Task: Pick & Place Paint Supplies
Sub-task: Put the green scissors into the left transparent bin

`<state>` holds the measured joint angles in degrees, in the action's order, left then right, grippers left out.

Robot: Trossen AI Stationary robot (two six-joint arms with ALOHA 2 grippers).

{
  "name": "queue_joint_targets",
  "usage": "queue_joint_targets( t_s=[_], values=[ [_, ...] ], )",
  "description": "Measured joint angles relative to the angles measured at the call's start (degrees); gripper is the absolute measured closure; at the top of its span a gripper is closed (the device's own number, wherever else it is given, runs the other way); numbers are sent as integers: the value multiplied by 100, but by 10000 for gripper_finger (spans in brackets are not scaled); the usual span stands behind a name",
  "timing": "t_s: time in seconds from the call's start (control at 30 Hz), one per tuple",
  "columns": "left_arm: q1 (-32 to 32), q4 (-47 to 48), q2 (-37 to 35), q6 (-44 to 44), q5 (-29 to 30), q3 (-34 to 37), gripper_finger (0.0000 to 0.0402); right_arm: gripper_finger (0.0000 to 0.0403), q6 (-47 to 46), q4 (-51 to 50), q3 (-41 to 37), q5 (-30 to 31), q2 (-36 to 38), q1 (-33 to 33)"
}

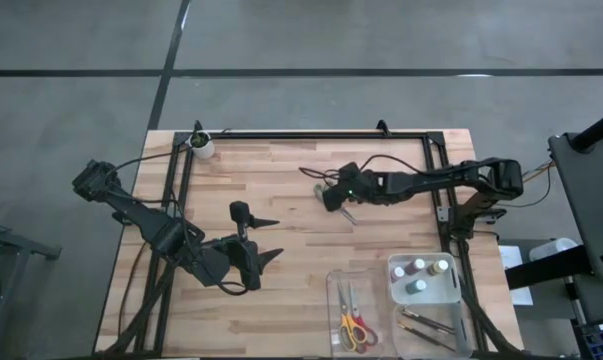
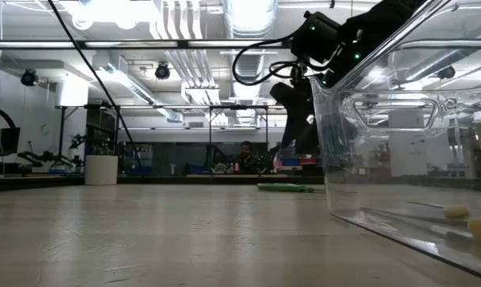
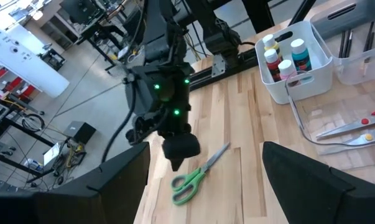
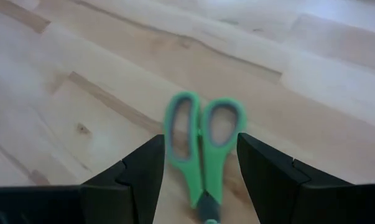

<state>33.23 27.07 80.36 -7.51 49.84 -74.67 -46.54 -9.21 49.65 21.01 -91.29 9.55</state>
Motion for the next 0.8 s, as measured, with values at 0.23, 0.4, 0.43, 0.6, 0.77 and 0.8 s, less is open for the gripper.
queue_joint_targets(
  t_s=[0.23, 0.4, 0.43, 0.6, 0.77, 0.8],
  values=[
    [2, 0, 0, 2, 2, 0, 87, 204, 341, 247, 264, 200, -819, -101],
    [1, 0, 0, 2, 1, 0, 87, 204, 454, -322, 895, 365, -1317, -107],
    [1, 0, 0, 2, 2, 0, 87, 204, 456, -452, 1037, 427, -1363, -103],
    [0, 0, 0, 4, 2, 0, 87, 204, 554, -1079, 1638, 476, -1584, -28],
    [0, 4, 0, 4, 2, -1, 87, 204, 610, -1373, 1931, 314, -1888, 87],
    [1, 0, 0, 4, 2, 0, 87, 204, 582, -1398, 1967, 299, -1953, 96]
  ],
)
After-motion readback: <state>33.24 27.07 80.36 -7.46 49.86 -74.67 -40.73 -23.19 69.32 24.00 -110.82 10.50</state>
